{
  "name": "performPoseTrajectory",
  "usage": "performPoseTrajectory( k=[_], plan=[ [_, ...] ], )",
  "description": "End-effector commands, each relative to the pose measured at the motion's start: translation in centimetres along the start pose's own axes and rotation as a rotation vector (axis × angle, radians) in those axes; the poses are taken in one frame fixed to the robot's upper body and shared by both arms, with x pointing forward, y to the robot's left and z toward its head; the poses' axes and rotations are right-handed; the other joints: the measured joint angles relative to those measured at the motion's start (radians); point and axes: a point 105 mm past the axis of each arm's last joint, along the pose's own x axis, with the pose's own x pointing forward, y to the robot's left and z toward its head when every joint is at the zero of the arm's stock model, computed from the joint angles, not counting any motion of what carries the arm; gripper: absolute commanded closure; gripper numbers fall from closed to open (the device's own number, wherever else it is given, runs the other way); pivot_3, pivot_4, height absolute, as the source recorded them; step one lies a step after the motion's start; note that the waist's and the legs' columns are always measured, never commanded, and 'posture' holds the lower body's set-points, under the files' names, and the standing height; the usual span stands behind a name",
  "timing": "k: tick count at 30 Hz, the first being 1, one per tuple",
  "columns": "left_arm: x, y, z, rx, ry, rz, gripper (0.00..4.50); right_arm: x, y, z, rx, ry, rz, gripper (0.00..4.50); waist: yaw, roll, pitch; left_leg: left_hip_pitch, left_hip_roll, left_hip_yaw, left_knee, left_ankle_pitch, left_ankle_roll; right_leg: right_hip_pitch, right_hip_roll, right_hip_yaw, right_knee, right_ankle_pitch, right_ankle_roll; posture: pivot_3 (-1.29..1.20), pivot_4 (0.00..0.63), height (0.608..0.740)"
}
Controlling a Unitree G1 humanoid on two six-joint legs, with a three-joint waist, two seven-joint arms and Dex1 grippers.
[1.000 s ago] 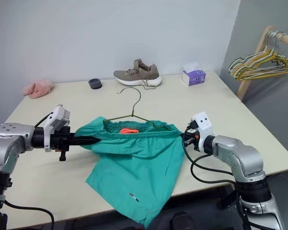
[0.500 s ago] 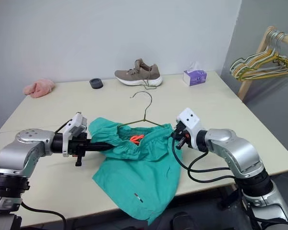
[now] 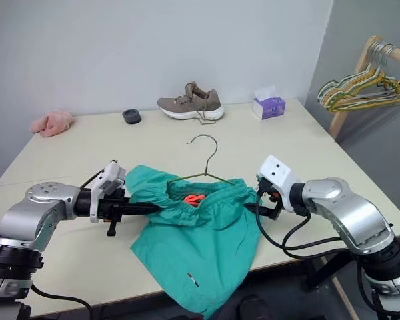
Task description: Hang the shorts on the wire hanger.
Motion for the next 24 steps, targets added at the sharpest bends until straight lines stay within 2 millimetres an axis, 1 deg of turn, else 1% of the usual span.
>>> performPoseTrajectory(
  k=[1, 5, 7, 8, 9, 12, 18, 19, 20, 21, 22, 24],
  plan=[
    [0.3, -0.8, 1.2, 0.047, -0.017, -0.045, 4.5, 0.9, -0.3, 0.5, -0.053, -0.009, 0.005, 0.03, 0.0, 0.0, 0.0, 0.0, 0.0, 0.0, 0.0, 0.0, 0.0, 0.0, 0.0, 0.0, 0.0, 0.0, 0.0, -0.25, 0.0, 0.74],
    [0.5, -1.0, 1.3, 0.05, -0.017, -0.057, 4.5, 2.5, 1.0, 0.4, -0.078, 0.013, 0.138, 0.03, -0.001, 0.0, 0.0, 0.0, 0.0, 0.0, 0.0, 0.0, 0.0, 0.0, 0.0, 0.0, 0.0, 0.0, 0.0, -0.24, 0.0, 0.74],
    [0.5, -1.1, 1.3, 0.05, -0.017, -0.063, 4.5, 3.1, 1.1, 0.4, -0.087, 0.022, 0.172, 0.03, -0.001, 0.0, 0.0, 0.0, 0.0, 0.0, 0.0, 0.0, 0.0, 0.0, 0.0, 0.0, 0.0, 0.0, 0.0, -0.24, 0.0, 0.74],
    [0.5, -1.2, 1.3, 0.049, -0.017, -0.065, 4.5, 3.3, 1.1, 0.4, -0.094, 0.027, 0.184, 0.4, -0.001, 0.0, 0.0, 0.0, 0.0, 0.0, 0.0, 0.0, 0.0, 0.0, 0.0, 0.0, 0.0, 0.0, 0.0, -0.23, 0.0, 0.74],
    [0.5, -1.2, 1.4, 0.05, -0.017, -0.066, 4.5, 3.5, 1.1, 0.3, -0.108, 0.033, 0.206, 0.6, -0.001, 0.0, 0.0, 0.0, 0.0, 0.0, 0.0, 0.0, 0.0, 0.0, 0.0, 0.0, 0.0, 0.0, 0.0, -0.23, 0.0, 0.74],
    [0.4, -1.2, 1.4, 0.051, -0.016, -0.065, 4.5, 3.6, 1.2, 0.4, -0.127, 0.036, 0.239, 1.57, 0.001, 0.0, 0.0, 0.0, 0.0, 0.0, 0.0, 0.0, 0.0, 0.0, 0.0, 0.0, 0.0, 0.0, 0.0, -0.22, 0.0, 0.74],
    [0.4, -1.3, 1.2, 0.053, -0.017, -0.057, 4.5, 3.4, 1.5, 0.6, -0.146, 0.035, 0.285, 3.67, 0.002, 0.0, 0.0, 0.0, 0.0, -0.001, 0.0, 0.0, 0.0, 0.0, 0.0, -0.001, 0.0, 0.0, -0.001, -0.22, 0.0, 0.74],
    [0.4, -1.3, 1.2, 0.055, -0.018, -0.054, 4.5, 3.3, 1.6, 0.6, -0.148, 0.036, 0.291, 4.08, 0.002, 0.0, 0.0, 0.0, 0.0, -0.001, 0.0, 0.0, 0.0, 0.0, 0.0, -0.001, 0.0, 0.0, -0.001, -0.22, 0.0, 0.74],
    [0.4, -1.2, 1.1, 0.06, -0.015, -0.044, 4.5, 3.2, 1.7, 0.7, -0.15, 0.034, 0.299, 4.34, 0.002, 0.0, 0.0, 0.0, 0.0, -0.001, 0.0, 0.0, 0.0, 0.0, 0.0, -0.001, 0.0, 0.0, -0.001, -0.22, 0.0, 0.74],
    [0.5, -0.9, 1.0, 0.065, -0.014, -0.026, 4.5, 3.1, 1.8, 0.7, -0.149, 0.03, 0.307, 4.47, 0.002, 0.0, 0.0, 0.0, 0.0, -0.001, 0.0, 0.0, 0.0, 0.0, 0.0, -0.001, 0.0, 0.0, -0.001, -0.22, 0.0, 0.74],
    [0.5, -0.6, 1.0, 0.065, -0.016, -0.006, 4.5, 3.0, 1.9, 0.8, -0.149, 0.027, 0.311, 4.47, 0.002, 0.0, 0.0, 0.0, 0.0, -0.001, 0.0, 0.0, 0.0, 0.0, 0.0, 0.0, 0.0, 0.0, -0.001, -0.22, 0.0, 0.74],
    [0.4, 1.1, 1.5, 0.039, -0.058, 0.086, 4.5, 2.7, 2.0, 0.9, -0.138, 0.02, 0.317, 4.47, 0.004, 0.0, 0.0, 0.0, 0.0, -0.001, 0.0, 0.0, 0.0, 0.0, 0.0, -0.001, 0.0, 0.0, -0.001, -0.22, 0.0, 0.74]
  ],
)
